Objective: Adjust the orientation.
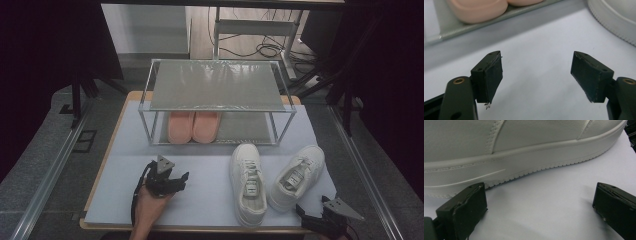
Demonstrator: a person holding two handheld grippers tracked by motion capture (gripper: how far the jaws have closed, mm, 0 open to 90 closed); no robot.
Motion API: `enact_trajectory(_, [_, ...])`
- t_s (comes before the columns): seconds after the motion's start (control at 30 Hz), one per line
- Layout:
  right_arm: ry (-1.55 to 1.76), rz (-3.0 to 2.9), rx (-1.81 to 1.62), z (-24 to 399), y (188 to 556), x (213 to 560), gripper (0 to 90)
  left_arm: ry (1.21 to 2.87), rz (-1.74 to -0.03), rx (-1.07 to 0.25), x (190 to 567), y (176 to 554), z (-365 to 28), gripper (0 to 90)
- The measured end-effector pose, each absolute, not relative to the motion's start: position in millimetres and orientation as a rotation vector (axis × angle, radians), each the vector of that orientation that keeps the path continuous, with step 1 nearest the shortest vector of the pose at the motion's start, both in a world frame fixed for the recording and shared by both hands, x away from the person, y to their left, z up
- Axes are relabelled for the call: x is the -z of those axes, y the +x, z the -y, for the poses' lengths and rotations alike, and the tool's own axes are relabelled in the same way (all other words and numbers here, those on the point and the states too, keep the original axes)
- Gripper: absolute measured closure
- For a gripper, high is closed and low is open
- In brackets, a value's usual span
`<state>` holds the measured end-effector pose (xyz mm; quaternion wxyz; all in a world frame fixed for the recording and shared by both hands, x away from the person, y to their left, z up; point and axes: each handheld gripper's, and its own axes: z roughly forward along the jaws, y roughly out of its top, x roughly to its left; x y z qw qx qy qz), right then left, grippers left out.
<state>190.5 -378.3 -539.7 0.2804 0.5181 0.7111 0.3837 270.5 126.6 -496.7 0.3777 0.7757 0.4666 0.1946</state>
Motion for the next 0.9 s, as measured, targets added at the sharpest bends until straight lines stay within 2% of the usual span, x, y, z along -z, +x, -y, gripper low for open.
enact_trajectory(0.17, [1.387,-1.905,-1.027,378,191,540,0.0,2.016,-1.193,-0.525,509,263,-136,13.7])
enact_trajectory(0.4, [1.391,-1.91,-1.025,378,191,539,0.0,2.007,-1.219,-0.541,519,256,-143,12.2])
enact_trajectory(0.67, [1.397,-1.932,-1.006,378,192,537,0.0,2.098,-1.225,-0.536,523,259,-135,12.2])
enact_trajectory(0.9, [1.381,-1.947,-0.991,378,188,527,0.7,2.085,-1.253,-0.477,523,262,-139,11.9])
